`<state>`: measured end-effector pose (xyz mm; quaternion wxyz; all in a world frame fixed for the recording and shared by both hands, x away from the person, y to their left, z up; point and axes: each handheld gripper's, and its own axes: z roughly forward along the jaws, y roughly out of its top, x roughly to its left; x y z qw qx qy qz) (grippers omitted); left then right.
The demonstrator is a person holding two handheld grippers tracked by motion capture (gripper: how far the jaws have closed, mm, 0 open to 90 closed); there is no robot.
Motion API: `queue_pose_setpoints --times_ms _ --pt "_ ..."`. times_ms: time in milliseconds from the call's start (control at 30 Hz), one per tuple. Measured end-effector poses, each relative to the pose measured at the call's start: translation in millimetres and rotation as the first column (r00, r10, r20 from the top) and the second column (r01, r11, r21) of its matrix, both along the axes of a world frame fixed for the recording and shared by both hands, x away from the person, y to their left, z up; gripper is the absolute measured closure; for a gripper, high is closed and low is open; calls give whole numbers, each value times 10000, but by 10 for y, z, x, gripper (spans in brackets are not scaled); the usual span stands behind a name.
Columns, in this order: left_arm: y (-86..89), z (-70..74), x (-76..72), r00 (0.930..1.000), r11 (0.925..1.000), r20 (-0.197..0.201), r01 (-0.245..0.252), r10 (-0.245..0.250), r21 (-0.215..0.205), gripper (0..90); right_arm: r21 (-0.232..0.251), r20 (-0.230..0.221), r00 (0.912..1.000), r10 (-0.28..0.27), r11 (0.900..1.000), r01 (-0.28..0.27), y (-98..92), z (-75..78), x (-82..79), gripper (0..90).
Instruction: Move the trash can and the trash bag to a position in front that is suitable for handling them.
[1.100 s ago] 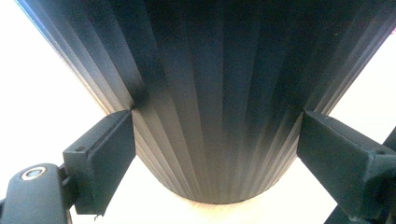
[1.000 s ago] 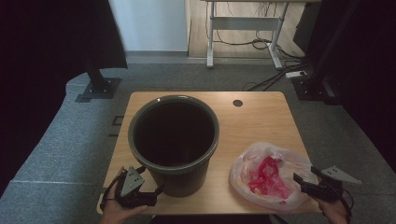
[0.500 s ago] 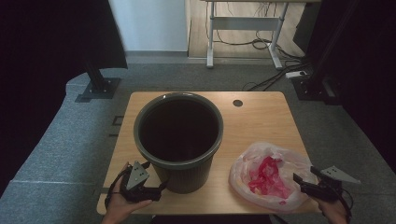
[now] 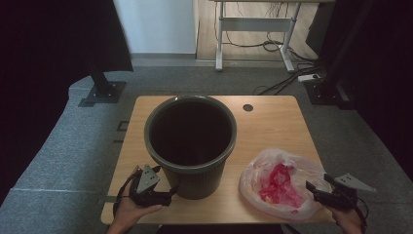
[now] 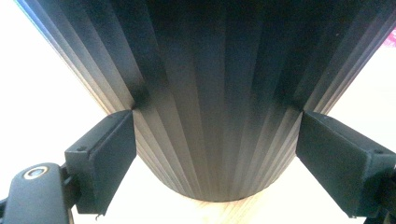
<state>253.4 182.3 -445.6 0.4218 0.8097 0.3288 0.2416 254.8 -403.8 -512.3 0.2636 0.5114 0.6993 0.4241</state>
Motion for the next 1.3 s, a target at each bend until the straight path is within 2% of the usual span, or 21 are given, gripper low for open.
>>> queue_pose_setpoints --times_ms 333,533,700,767,933,1300 --pt "-61 4 75 9999 9999 -34 117 -117 -19 126 -12 -15 10000 -10 10000 10 -2 -6 3 166" --pt "-117 7 136 9998 9998 -66 186 -186 -32 128 -210 -103 9999 -6 9998 4 8 -17 11 165" --pt "-169 7 183 9997 9997 -68 237 -237 -18 130 -167 -126 9999 24 9999 -26 9 -24 13 165" --pt "-177 9 192 9997 9997 -74 253 -253 0 130 104 -153 9999 71 9999 -70 0 -17 13 166" --pt "-221 10 232 9996 9996 -87 284 -284 22 130 -153 -231 9997 2 9999 -6 0 -31 17 166" --pt "-323 19 343 9990 9991 -164 418 -417 36 130 -89 -222 9997 -36 10000 34 -15 -36 16 167"
